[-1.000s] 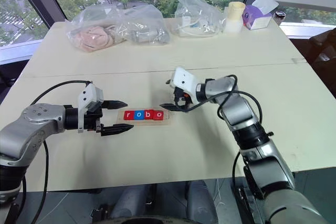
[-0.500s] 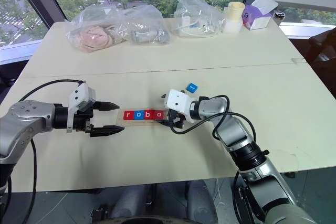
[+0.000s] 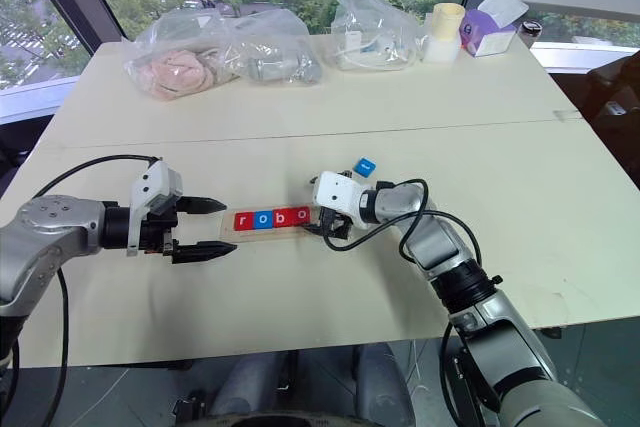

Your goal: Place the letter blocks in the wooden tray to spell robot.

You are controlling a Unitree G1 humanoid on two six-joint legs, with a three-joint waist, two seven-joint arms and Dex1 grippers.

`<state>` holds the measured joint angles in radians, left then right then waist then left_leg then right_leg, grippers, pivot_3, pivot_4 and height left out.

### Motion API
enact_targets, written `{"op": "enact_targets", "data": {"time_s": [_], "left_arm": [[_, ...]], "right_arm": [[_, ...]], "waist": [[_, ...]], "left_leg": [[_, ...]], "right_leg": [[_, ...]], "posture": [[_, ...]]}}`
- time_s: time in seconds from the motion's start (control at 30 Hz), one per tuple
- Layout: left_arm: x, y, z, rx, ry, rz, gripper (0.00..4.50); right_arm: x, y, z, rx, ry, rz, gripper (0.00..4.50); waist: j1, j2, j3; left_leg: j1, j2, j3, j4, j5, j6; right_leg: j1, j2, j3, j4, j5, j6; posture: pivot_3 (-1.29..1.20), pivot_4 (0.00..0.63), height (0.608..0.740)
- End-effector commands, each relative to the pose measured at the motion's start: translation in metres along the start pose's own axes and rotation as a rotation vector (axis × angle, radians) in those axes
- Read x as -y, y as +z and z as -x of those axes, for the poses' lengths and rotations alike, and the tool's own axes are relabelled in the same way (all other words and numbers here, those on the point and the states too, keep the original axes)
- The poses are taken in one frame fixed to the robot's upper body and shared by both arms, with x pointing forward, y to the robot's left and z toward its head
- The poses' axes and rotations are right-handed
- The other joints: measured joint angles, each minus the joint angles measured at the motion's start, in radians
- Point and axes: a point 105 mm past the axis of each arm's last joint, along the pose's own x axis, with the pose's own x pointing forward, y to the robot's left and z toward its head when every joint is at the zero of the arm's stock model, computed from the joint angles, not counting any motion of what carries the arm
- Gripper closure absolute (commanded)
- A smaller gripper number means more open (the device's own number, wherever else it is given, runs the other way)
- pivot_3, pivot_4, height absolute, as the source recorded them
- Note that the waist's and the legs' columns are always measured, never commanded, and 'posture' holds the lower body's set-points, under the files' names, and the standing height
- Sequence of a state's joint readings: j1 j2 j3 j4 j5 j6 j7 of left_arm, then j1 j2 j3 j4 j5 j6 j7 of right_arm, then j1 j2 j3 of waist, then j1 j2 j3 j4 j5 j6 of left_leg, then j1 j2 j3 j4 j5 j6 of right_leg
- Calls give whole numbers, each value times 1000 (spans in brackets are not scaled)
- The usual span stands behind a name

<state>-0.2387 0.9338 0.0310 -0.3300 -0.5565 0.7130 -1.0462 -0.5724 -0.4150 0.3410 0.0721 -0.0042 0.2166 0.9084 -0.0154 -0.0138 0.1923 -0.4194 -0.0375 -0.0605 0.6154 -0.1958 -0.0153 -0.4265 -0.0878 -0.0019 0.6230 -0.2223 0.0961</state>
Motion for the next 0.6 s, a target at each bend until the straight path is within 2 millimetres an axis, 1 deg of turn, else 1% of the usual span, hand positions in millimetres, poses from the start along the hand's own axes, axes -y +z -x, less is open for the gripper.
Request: {"op": "enact_targets", "data": {"time_s": [0.03, 0.1, 0.17, 0.23, 0.33, 0.4, 0.47, 0.53, 0.57, 0.6], "left_arm": [[0, 10, 6, 29, 19, -39, 0], [0, 11, 6, 32, 20, -40, 0], [-2, 11, 6, 34, 22, -42, 0], [-3, 11, 6, 34, 24, -43, 0], [-4, 11, 5, 36, 25, -44, 0], [-4, 13, 4, 42, 23, -46, 0], [-3, 14, 2, 45, 16, -48, 0], [-1, 15, 0, 53, 7, -50, 0], [0, 18, -2, 71, 3, -50, 0], [1, 23, -4, 100, -3, -45, 0]], "right_arm": [[18, 43, 17, 172, -62, -65, 56], [31, 44, 24, 185, -123, -131, 56], [39, 39, 31, 164, -165, -157, 56], [41, 31, 35, 115, -197, -139, 56], [34, 16, 35, 42, -205, -88, 56], [36, 2, 38, -12, -243, -74, 56], [46, -12, 44, -57, -325, -80, 56], [63, -21, 51, -70, -444, -133, 56], [72, -26, 54, -71, -506, -195, 56], [76, -30, 56, -71, -537, -255, 56]], "waist": [[1, 0, 0], [1, 0, 0], [4, 0, 0], [4, 0, 0], [2, 0, 0], [2, 0, 0], [1, 0, 0], [0, 0, 0], [1, 0, 0], [1, 0, 0]], "left_leg": [[0, 0, 0, 0, 0, 0], [0, 0, -1, 0, 0, 0], [0, 0, -1, 0, 0, 0], [0, 0, 0, 0, 0, 0], [0, 0, 0, 0, 0, 0], [0, 0, 0, 0, 0, 0], [0, 0, 0, 0, 0, 0], [0, 0, 1, 0, 0, 0], [0, 0, 1, 0, 0, 0], [0, 0, 1, 0, 0, 0]], "right_leg": [[0, 0, 0, 0, 0, 0], [0, 0, 0, 0, 0, 0], [0, 0, 0, 0, 0, 0], [0, 0, 0, 0, 0, 0], [0, 0, 0, -1, 0, 0], [0, 0, 0, -1, 0, 0], [0, 0, 0, -1, 0, 0], [0, 0, 0, -1, 0, 0], [0, 0, 0, 0, 0, 0], [0, 0, 0, 0, 0, 0]], "posture": [[0, 150, 734], [0, 150, 734], [0, 150, 734], [0, 150, 734], [0, 150, 734], [0, 150, 734], [0, 150, 734], [0, 150, 734], [0, 150, 734], [0, 150, 734]]}}
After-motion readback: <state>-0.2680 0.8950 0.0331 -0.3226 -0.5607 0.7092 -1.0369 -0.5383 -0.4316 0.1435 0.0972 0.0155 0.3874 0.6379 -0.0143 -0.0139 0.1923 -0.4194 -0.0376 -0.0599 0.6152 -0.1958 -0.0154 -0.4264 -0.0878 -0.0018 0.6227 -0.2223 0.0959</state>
